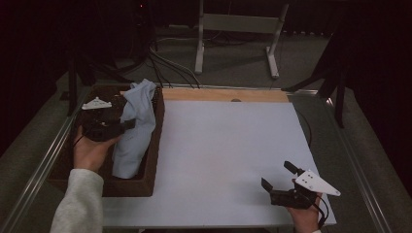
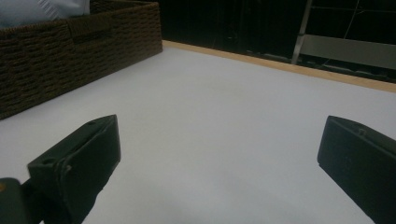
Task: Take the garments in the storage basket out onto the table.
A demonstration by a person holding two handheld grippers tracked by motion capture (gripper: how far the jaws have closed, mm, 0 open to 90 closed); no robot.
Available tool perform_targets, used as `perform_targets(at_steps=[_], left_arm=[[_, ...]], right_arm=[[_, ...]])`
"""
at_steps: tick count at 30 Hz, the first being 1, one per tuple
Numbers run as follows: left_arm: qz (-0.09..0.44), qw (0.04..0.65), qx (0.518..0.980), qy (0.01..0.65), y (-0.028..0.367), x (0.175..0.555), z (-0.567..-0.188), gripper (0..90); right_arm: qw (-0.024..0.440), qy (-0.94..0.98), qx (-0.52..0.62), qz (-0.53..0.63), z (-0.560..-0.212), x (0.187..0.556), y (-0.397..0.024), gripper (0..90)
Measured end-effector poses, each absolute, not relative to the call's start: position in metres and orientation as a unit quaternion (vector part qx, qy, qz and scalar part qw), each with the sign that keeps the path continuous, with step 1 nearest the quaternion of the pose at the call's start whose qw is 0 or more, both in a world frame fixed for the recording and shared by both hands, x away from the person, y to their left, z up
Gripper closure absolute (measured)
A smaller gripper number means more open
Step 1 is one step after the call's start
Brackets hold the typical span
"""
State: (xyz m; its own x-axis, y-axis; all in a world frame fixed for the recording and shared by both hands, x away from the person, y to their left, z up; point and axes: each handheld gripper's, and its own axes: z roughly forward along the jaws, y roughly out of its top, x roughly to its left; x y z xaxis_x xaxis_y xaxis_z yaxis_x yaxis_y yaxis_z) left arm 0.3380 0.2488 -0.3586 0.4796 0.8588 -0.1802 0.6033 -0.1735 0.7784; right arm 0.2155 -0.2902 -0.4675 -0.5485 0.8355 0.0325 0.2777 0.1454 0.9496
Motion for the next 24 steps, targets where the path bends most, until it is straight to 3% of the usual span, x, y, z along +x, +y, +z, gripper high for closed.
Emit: perform_targets(at_steps=[24], left_arm=[[0.154,0.434,0.752,0.472,0.2395,0.3375,-0.3482,76.0]], right_arm=[[0.267,0.708,0.393,0.522,-0.4675,0.2155,-0.2901,0.0]])
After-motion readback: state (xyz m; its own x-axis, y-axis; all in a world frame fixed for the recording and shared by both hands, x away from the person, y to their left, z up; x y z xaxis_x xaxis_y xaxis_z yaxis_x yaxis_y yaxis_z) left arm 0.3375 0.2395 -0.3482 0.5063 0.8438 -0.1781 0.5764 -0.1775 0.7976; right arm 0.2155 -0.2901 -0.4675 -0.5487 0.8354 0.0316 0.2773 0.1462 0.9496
